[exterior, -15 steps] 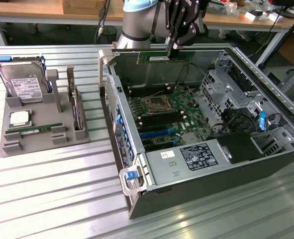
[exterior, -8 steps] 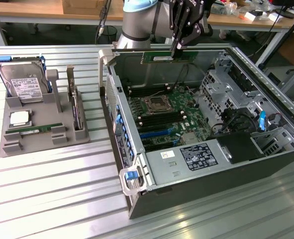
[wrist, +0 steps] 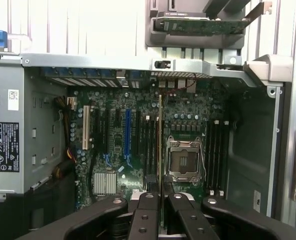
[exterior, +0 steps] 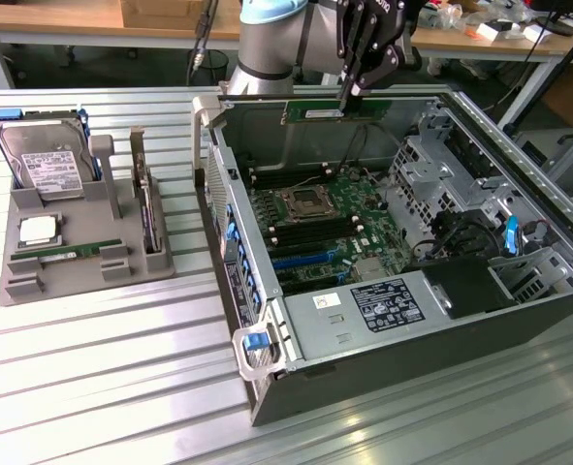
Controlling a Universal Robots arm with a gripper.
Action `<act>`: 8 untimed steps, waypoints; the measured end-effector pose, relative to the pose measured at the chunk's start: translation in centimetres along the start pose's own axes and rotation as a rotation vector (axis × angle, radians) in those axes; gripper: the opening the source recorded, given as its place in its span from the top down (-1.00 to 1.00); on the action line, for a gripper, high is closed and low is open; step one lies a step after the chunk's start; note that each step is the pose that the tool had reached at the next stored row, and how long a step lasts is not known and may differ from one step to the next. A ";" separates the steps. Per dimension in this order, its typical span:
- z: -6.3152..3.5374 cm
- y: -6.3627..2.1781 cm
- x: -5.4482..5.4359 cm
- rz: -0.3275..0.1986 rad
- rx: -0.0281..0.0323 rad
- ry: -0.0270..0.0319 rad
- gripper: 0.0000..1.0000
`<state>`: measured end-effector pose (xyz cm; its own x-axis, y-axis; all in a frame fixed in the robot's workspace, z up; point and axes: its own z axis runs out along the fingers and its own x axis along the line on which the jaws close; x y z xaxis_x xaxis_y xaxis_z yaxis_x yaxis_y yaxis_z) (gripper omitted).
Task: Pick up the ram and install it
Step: 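Pick up the ram and move it above insertion slot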
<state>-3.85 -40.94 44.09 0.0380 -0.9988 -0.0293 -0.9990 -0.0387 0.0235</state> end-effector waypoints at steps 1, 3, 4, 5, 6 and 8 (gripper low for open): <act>0.00 -0.15 0.0 0.000 0.0001 0.0001 0.73; -0.01 -0.50 0.0 0.000 0.0000 0.0003 0.73; -0.02 -0.61 0.0 0.000 0.0000 0.0004 0.73; -0.02 -0.73 0.0 0.000 0.0000 0.0004 0.73; -0.02 -0.87 0.0 0.000 0.0000 0.0004 0.73; -0.03 -1.11 0.0 0.000 0.0000 0.0006 0.73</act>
<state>-2.74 -40.94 44.09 0.0380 -0.9989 -0.0287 -0.9990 -0.0387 0.0235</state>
